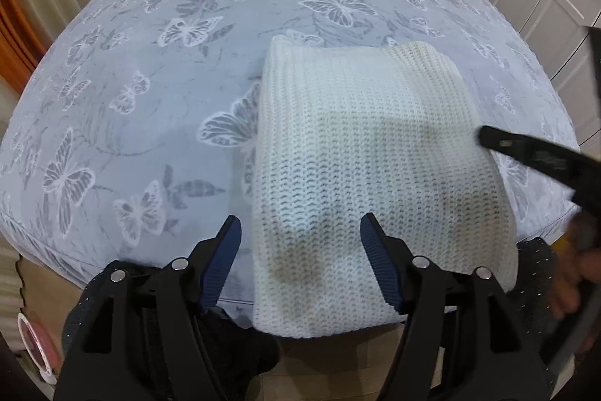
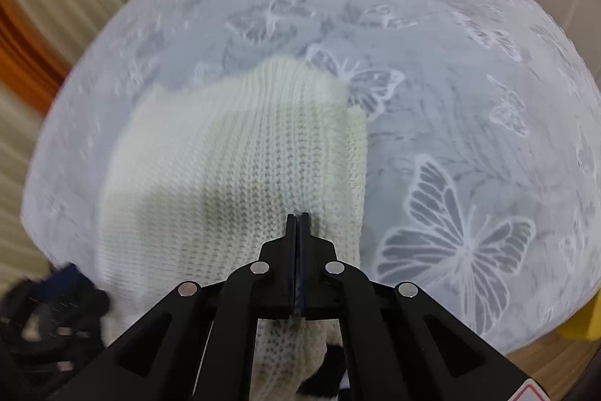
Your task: Fold small clothes
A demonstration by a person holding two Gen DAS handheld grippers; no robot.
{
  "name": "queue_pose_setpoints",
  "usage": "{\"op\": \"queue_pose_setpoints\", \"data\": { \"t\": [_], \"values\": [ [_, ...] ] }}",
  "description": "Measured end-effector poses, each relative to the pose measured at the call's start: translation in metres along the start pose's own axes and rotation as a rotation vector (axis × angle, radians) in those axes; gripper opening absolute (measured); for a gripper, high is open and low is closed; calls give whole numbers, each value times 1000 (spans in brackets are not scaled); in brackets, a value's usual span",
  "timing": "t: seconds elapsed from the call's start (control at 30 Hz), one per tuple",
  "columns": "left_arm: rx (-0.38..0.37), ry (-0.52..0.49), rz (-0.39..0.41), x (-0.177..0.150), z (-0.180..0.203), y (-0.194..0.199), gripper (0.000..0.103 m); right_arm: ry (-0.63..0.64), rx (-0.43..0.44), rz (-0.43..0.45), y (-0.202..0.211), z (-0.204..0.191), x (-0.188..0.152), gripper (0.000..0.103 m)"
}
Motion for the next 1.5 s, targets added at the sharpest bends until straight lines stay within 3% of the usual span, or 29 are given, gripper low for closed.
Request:
{"op": "queue_pose_setpoints", "data": {
  "t": [0.07,0.17,0.3,0.47,0.57,0.83,0.93,1.07,1.27,1.4,1.5],
  "values": [
    [-5,6,-11,-2,-2,-1,64,-48,48,36,19,6,-9,9],
    [-2,10,-18,-8,-5,2,64,-69,31,64,35,11,-27,17],
    [-1,40,-14,-18,-12,11,70,-104,49,39,43,23,-50,44],
    [17,77,-21,-24,-23,17,75,-145,134,5,39,36,-60,57],
    [40,76,-20,-23,-26,20,75,-123,138,-20,33,28,-61,61],
    [73,44,-31,-3,-22,21,76,-116,121,-53,18,14,-54,62],
    [74,25,-40,8,-17,16,83,-112,112,-70,14,15,-48,66],
    [24,15,-65,23,-13,0,84,-110,113,-113,1,19,-39,68],
    [-45,33,-170,43,-11,-48,86,-123,167,-192,-32,27,-31,81],
    [-152,87,-207,50,-19,-78,95,-209,284,-230,-55,36,-31,91],
    [-320,179,-240,48,-35,-97,98,-254,340,-210,-63,40,-32,98]
  ]
}}
Point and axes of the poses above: each gripper's, at about its wrist camera, not at the fingertips, and y roughly against the way its jaws point, z to its right, x to its top, the point moved 2 cm from there along -y, roughly the way its jaws point, and after that the axes turned 12 degrees about -z, right-handed, at the moved point
